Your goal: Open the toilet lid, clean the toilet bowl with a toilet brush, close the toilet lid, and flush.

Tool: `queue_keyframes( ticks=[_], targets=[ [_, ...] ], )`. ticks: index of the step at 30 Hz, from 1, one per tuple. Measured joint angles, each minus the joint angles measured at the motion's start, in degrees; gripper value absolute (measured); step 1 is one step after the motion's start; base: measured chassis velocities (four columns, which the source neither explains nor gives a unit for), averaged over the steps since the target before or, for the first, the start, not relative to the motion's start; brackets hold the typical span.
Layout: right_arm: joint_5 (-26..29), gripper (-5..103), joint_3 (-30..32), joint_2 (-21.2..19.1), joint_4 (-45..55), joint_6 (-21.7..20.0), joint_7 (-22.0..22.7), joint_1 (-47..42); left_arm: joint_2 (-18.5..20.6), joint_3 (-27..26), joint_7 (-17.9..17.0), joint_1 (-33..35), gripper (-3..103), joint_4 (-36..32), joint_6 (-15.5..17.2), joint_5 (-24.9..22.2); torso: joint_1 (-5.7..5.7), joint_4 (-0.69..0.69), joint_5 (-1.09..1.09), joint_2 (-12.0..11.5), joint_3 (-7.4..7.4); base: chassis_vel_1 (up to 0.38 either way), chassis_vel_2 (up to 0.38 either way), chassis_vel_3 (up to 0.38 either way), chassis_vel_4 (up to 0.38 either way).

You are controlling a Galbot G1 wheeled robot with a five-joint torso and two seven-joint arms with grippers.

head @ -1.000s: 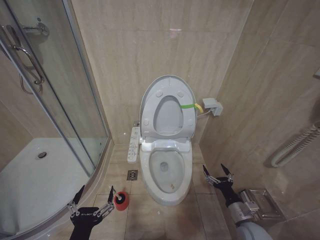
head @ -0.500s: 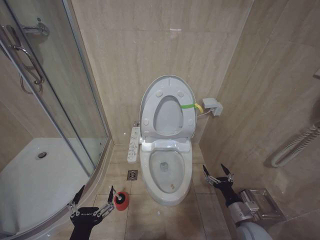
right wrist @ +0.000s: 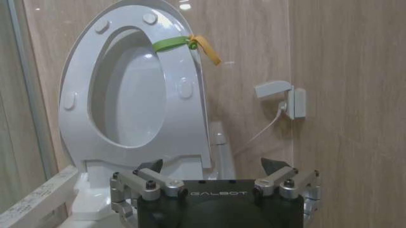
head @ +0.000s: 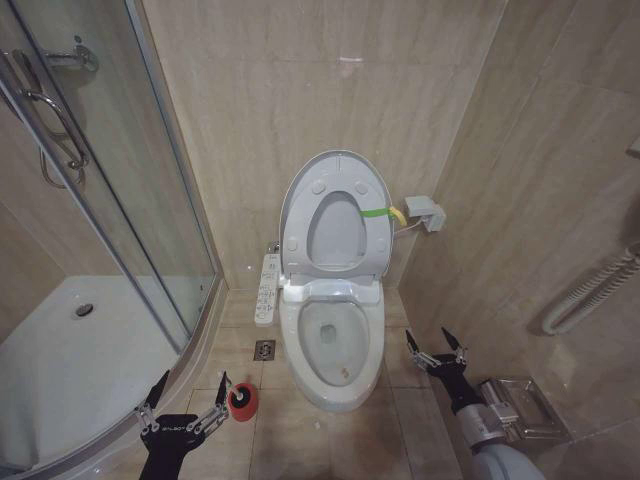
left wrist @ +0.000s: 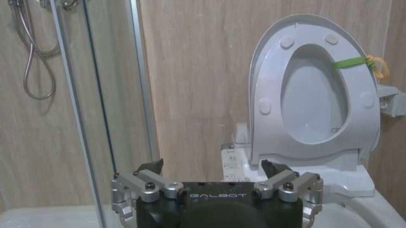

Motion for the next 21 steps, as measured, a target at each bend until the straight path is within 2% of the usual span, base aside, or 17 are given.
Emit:
queue_keyframes(
  ticks=[15,21],
  targets=[
    [0.0,100,0.0,0.0,0.0,0.0,0.0,0.01,0.03,-0.06,0.14,-0.4,100,0.27,0.06,-0.18,0.0,0.0,0.0,0.0,0.0,0.0,0.0,0.0,0.0],
    [0.0,100,0.0,0.0,0.0,0.0,0.0,0.0,1.07,-2.13,4.38,-8.78,100,7.98,2.92,-4.88,0.0,0.0,0.0,0.0,0.0,0.0,0.0,0.0,0.0]
  ],
)
